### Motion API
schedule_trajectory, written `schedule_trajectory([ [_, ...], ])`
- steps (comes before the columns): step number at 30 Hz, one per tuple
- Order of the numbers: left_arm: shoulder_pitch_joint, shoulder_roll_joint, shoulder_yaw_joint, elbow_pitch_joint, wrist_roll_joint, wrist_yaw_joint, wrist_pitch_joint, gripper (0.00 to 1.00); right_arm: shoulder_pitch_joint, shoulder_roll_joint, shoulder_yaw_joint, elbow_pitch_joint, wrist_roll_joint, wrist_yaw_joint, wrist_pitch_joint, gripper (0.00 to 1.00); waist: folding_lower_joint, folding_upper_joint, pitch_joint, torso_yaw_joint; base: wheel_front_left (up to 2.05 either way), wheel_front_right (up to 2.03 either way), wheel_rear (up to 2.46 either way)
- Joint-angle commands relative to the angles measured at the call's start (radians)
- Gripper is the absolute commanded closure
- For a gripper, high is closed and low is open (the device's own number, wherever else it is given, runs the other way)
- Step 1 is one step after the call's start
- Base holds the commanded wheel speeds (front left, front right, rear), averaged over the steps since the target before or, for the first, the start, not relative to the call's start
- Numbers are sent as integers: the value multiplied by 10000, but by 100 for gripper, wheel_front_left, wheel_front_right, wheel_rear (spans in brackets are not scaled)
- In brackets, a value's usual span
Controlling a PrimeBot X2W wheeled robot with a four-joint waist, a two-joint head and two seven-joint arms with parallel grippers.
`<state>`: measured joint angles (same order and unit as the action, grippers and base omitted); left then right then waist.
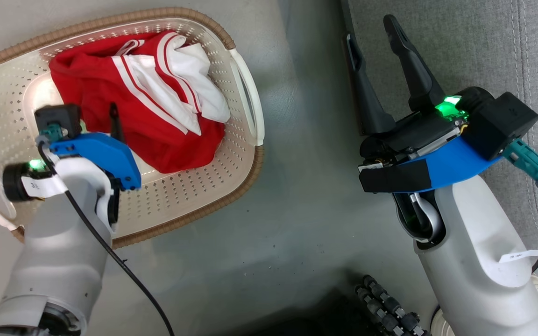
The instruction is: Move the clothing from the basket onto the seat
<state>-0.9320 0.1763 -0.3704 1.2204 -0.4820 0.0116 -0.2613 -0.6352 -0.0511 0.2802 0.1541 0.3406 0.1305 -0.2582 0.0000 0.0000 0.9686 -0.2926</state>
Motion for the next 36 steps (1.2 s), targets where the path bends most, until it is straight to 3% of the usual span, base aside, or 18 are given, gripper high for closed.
schedule_trajectory([
  [1,49,-79,57,95,-147,-131,97,0,-86,11,-26,4,-11,5,-62,0,0,0,-3,2,0,0,0],
  [7,42,-358,221,345,-499,-370,449,0,164,11,-144,-93,-128,5,-62,0,0,0,19,19,0,0,0],
  [13,-89,-442,362,506,-733,14,655,0,392,11,-287,-297,-249,5,50,0,0,0,25,34,0,0,0],
  [16,-171,-477,354,541,-812,-43,748,0,514,11,-344,-398,-267,5,106,0,0,0,18,38,0,0,0],
  [17,-194,-485,346,547,-813,-101,805,24,522,10,-370,-436,-255,5,138,0,0,0,19,42,0,0,0],
  [19,-246,-482,306,568,-807,-113,828,100,571,11,-407,-519,-275,5,161,0,0,0,24,53,0,0,0],
  [36,-370,-461,139,644,-943,-356,887,100,441,12,-303,-504,-141,5,193,0,0,0,-88,56,0,0,0],
])
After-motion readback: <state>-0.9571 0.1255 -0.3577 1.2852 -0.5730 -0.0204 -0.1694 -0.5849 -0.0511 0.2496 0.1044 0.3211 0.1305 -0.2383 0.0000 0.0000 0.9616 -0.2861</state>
